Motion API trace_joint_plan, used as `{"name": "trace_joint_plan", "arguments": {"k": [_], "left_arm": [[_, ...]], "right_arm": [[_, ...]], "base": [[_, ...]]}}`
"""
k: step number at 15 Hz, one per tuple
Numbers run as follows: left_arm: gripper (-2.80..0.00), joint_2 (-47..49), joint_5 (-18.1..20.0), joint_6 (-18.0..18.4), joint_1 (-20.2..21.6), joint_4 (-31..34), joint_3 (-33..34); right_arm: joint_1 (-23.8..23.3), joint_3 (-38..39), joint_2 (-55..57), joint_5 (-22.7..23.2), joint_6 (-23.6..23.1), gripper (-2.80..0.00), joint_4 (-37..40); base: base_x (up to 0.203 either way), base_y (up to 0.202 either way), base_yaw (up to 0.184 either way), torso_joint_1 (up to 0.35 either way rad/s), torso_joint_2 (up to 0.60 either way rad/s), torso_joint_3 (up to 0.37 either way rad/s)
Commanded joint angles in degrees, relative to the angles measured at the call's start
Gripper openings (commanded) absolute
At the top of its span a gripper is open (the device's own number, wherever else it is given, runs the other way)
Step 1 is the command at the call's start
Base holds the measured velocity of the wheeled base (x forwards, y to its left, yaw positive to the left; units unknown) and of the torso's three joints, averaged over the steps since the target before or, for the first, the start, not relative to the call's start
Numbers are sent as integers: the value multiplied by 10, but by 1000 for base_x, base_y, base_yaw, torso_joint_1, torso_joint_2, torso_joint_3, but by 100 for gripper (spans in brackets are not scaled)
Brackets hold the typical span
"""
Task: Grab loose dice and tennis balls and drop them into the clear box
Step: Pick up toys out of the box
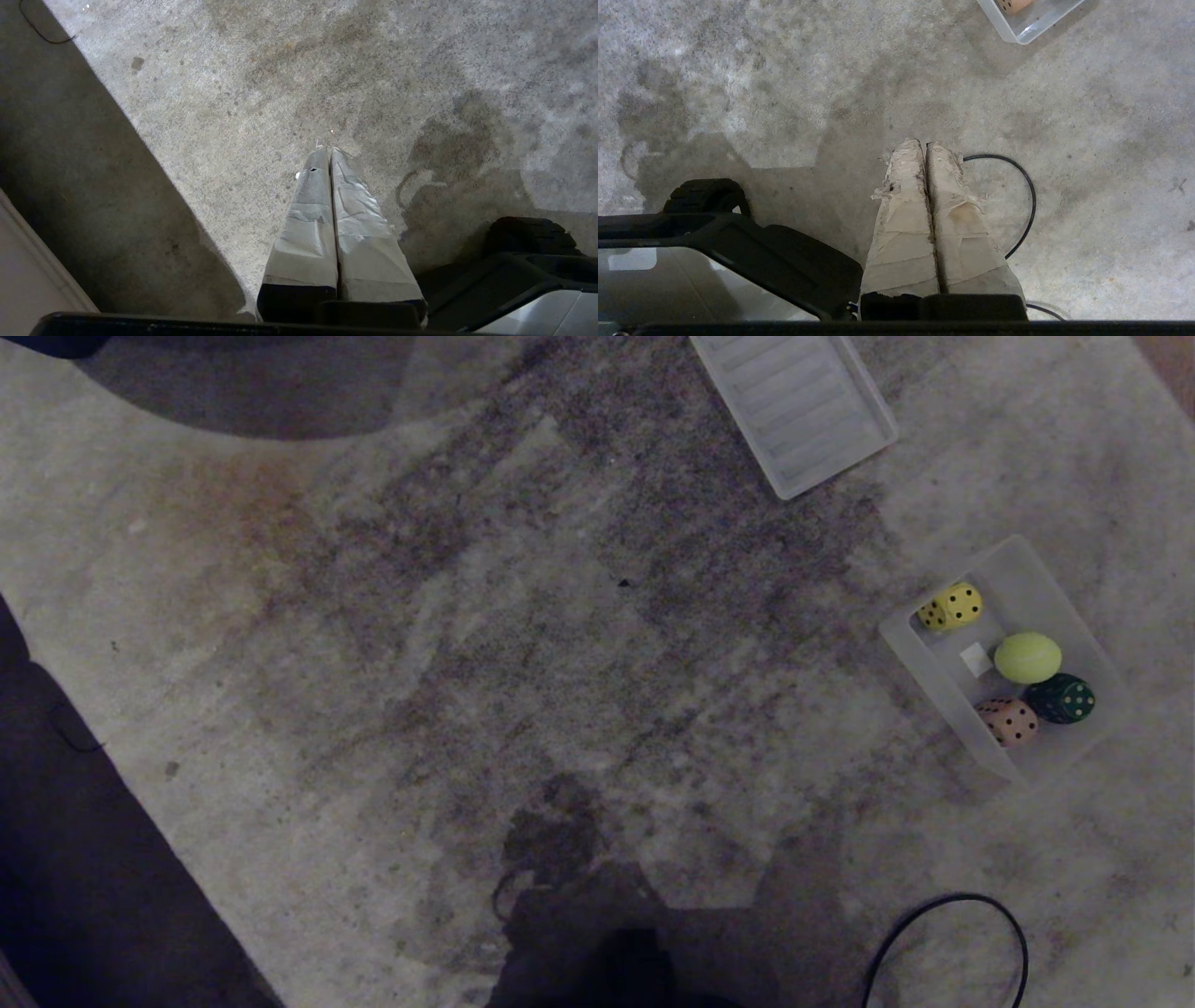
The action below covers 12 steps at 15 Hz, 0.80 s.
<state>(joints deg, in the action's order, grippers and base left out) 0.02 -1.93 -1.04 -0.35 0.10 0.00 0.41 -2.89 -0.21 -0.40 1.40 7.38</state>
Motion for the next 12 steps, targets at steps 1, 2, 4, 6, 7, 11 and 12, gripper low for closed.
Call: {"name": "trace_joint_plan", "arguments": {"k": [1, 2, 4, 6, 7, 11, 12], "left_arm": [[-280, 1, -2, -10, 0, 0, 1], [-280, 1, -3, -11, 0, 0, 1], [-280, 1, -3, -15, 0, -1, 1], [-280, 1, -3, -14, 0, -1, 1], [-280, 1, -3, -13, 0, -1, 1], [-280, 1, -3, -12, 0, -1, 1], [-280, 1, -3, -12, 0, -1, 1]], "right_arm": [[0, -1, 2, 0, 0, -280, 2], [0, 0, 2, 1, 0, -280, 2], [0, -1, 2, 1, 3, -280, 2], [0, -1, 2, 1, 3, -280, 2], [0, -1, 2, 0, 15, -280, 2], [0, -1, 2, 0, 18, -280, 2], [0, -1, 2, 0, 18, -280, 2]], "base": [[0, 0, 0, 0, 0, 0], [0, 0, 0, 0, 0, 0], [0, 0, 0, 4, 2, 88], [0, 0, 0, 1, 1, 192], [0, 0, 0, 2, 2, 202], [0, 0, 0, 3, 2, 202], [0, 0, 0, 2, 6, 198]]}}
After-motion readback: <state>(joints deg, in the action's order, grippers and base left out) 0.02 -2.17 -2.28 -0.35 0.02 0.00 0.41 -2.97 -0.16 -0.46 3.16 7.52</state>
